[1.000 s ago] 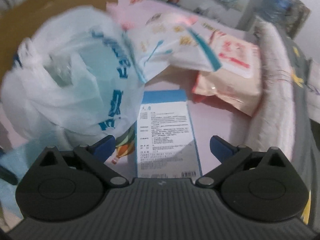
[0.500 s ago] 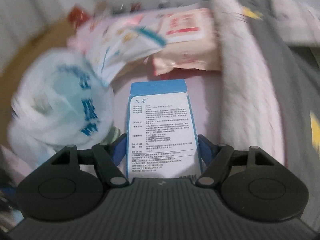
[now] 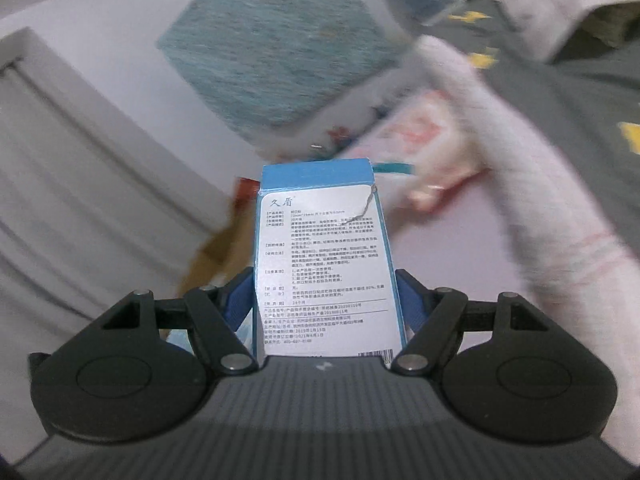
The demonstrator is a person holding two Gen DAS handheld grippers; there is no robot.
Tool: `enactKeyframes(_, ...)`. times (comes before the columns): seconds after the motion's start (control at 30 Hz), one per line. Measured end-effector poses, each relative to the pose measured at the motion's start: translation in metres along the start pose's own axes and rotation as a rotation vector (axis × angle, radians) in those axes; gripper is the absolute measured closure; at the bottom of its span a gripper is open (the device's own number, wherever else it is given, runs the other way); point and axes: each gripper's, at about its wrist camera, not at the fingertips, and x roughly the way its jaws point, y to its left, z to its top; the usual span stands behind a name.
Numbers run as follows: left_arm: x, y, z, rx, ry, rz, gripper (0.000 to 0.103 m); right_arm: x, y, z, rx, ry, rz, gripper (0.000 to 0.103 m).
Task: Organize soft objects
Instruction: 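Carry the medicine box in the right gripper over the cardboard box while the left carries the cloth, then lower the cloth and medicine box into the cardboard box and open both grippers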
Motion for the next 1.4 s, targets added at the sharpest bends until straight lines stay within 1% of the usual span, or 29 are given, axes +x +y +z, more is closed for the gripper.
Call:
enactKeyframes(0.13, -0.047, 0.010, 0.015, -0.008, -0.131, 0.056, 0.087, 0.028, 0.046, 0.000, -0.033, 0.023, 0.136, 0.031)
enactKeyframes(0.23, -0.083, 0.023, 0.026, -0.022, -0.237, 0.145, 0.087, 0.066, 0.094, -0.001, -0.070, 0.077, 0.231, 0.031)
enactKeyframes(0.3, -0.101, 0.034, 0.031, -0.020, -0.286, 0.239, 0.086, 0.096, 0.124, -0.003, -0.096, 0.121, 0.269, 0.031)
enactKeyframes(0.37, -0.113, 0.044, 0.037, -0.003, -0.319, 0.370, 0.086, 0.126, 0.153, -0.008, -0.123, 0.173, 0.284, 0.031)
enactKeyframes(0.43, -0.120, 0.059, 0.045, 0.008, -0.334, 0.498, 0.086, 0.160, 0.183, -0.014, -0.148, 0.233, 0.298, 0.030)
enactKeyframes(0.47, -0.121, 0.067, 0.049, 0.011, -0.335, 0.547, 0.086, 0.175, 0.194, -0.017, -0.156, 0.264, 0.302, 0.030)
enactKeyframes(0.57, -0.117, 0.096, 0.066, -0.007, -0.310, 0.635, 0.086, 0.232, 0.228, -0.032, -0.173, 0.365, 0.271, 0.030)
enactKeyframes(0.63, -0.109, 0.114, 0.078, -0.025, -0.278, 0.696, 0.086, 0.268, 0.243, -0.041, -0.168, 0.420, 0.226, 0.031)
enactKeyframes(0.73, -0.103, 0.135, 0.091, -0.014, -0.225, 0.813, 0.086, 0.310, 0.255, -0.052, -0.151, 0.462, 0.143, 0.030)
enactKeyframes(0.8, -0.103, 0.143, 0.095, 0.025, -0.195, 0.892, 0.086, 0.329, 0.257, -0.057, -0.137, 0.472, 0.092, 0.031)
enactKeyframes(0.83, -0.103, 0.145, 0.097, 0.055, -0.186, 0.925, 0.086, 0.332, 0.255, -0.058, -0.134, 0.474, 0.070, 0.030)
enactKeyframes(0.9, -0.095, 0.143, 0.105, 0.150, -0.169, 1.011, 0.086, 0.345, 0.254, -0.062, -0.127, 0.478, 0.041, 0.030)
enactKeyframes(0.93, -0.090, 0.141, 0.106, 0.192, -0.161, 1.043, 0.086, 0.351, 0.251, -0.061, -0.120, 0.482, 0.028, 0.030)
enactKeyframes(0.97, -0.084, 0.142, 0.108, 0.227, -0.140, 1.065, 0.086, 0.359, 0.248, -0.062, -0.116, 0.485, 0.015, 0.030)
enactKeyframes(1.0, -0.079, 0.143, 0.110, 0.242, -0.116, 1.070, 0.086, 0.365, 0.247, -0.065, -0.113, 0.490, -0.003, 0.030)
enactKeyframes(1.17, -0.054, 0.154, 0.108, 0.288, -0.010, 1.049, 0.086, 0.398, 0.236, -0.083, -0.102, 0.529, -0.065, 0.030)
enactKeyframes(1.2, -0.050, 0.156, 0.106, 0.289, 0.009, 1.046, 0.086, 0.403, 0.235, -0.087, -0.101, 0.538, -0.077, 0.030)
enactKeyframes(1.27, -0.047, 0.164, 0.109, 0.256, 0.053, 1.028, 0.086, 0.412, 0.230, -0.094, -0.089, 0.548, -0.099, 0.030)
enactKeyframes(1.4, -0.045, 0.173, 0.117, 0.242, 0.124, 1.026, 0.086, 0.424, 0.219, -0.106, -0.051, 0.563, -0.135, 0.030)
